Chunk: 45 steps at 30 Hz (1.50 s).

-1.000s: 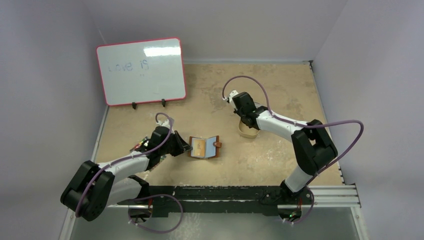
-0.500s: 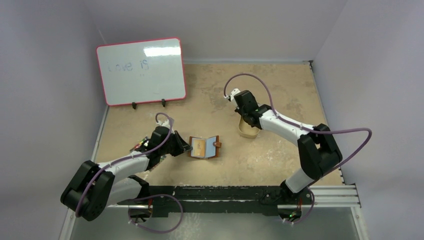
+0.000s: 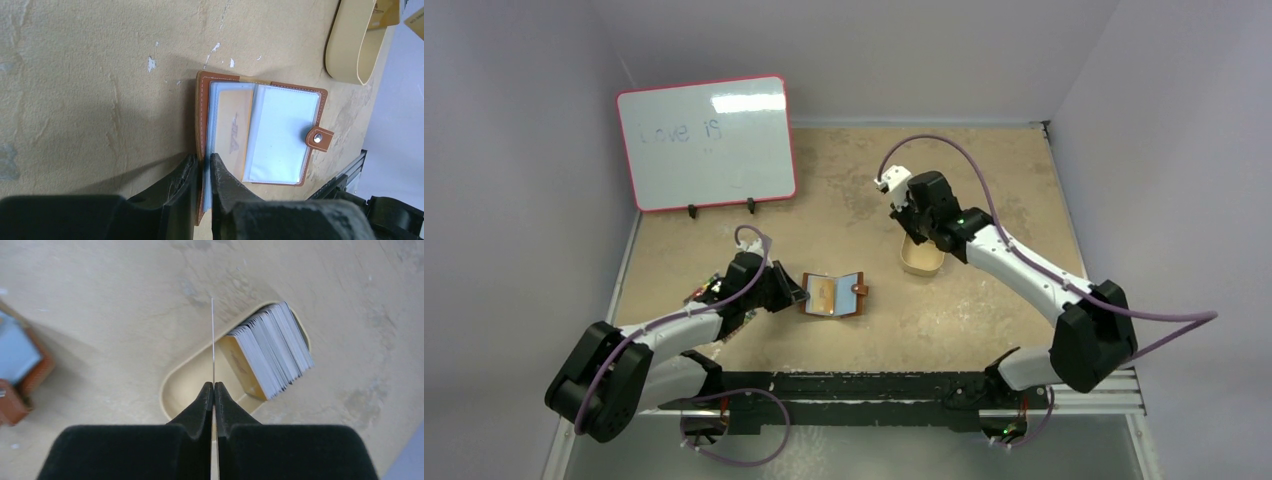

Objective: Put the credit cards into the card holder
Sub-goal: Pick up the credit card from the storage box, then insert the credit card into the card holder.

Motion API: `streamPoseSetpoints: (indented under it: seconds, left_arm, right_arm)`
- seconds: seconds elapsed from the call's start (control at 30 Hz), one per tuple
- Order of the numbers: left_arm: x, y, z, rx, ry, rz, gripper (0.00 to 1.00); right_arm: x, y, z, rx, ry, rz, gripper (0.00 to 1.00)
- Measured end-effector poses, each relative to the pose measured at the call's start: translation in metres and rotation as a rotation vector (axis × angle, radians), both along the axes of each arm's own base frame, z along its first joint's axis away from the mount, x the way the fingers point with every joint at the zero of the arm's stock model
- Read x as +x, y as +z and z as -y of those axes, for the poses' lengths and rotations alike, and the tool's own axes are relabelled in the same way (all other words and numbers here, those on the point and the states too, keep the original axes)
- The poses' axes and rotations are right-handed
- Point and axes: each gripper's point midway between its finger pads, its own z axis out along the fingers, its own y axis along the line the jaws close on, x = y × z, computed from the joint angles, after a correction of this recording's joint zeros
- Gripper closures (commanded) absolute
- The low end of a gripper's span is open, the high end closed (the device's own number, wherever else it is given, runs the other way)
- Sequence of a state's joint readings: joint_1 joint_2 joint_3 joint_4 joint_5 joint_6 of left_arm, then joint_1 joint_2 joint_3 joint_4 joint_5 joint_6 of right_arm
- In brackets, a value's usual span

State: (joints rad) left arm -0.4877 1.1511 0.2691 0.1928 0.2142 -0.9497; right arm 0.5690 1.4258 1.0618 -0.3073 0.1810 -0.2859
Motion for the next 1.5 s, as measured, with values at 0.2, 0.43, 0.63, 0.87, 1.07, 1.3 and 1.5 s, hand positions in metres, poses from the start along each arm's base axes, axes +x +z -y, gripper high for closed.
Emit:
streamPoseSetpoints:
  seconds: [0.2, 0.43, 0.63, 0.87, 1.07, 1.3, 1.5]
  left_arm:
    - [0.0, 0.001, -0.003, 0.012, 0.013, -0.001, 0.75]
    - [0.007, 0.014, -0.008, 0.031, 0.048, 0.025, 0.68]
    - [0.019, 0.038, -0.011, 0.038, 0.083, 0.077, 0.67]
    - [0.022, 0.057, -0.011, 0.023, 0.094, 0.115, 0.61]
    - [0.022, 0.077, 0.002, -0.063, 0.054, 0.158, 0.56]
    - [0.023, 0.117, 0.027, -0.235, -0.025, 0.239, 0.54]
    - [0.018, 0.146, 0.035, -0.318, -0.078, 0.313, 0.54]
  right_arm:
    - [-0.009, 0.033, -0.042, 0.327, 0.01, 0.014, 1.0]
    - [-0.034, 0.051, -0.086, 0.788, -0.066, -0.098, 1.0]
    - [-0.058, 0.027, -0.115, 0.997, -0.116, -0.295, 1.0]
    - [-0.068, 0.004, -0.137, 1.067, -0.15, -0.438, 1.0]
    - [-0.078, -0.001, -0.148, 1.109, -0.124, -0.504, 1.0]
    - [-0.104, 0.011, -0.16, 1.224, 0.051, -0.573, 1.0]
    - [-0.124, 0.018, -0.163, 1.287, 0.157, -0.621, 1.0]
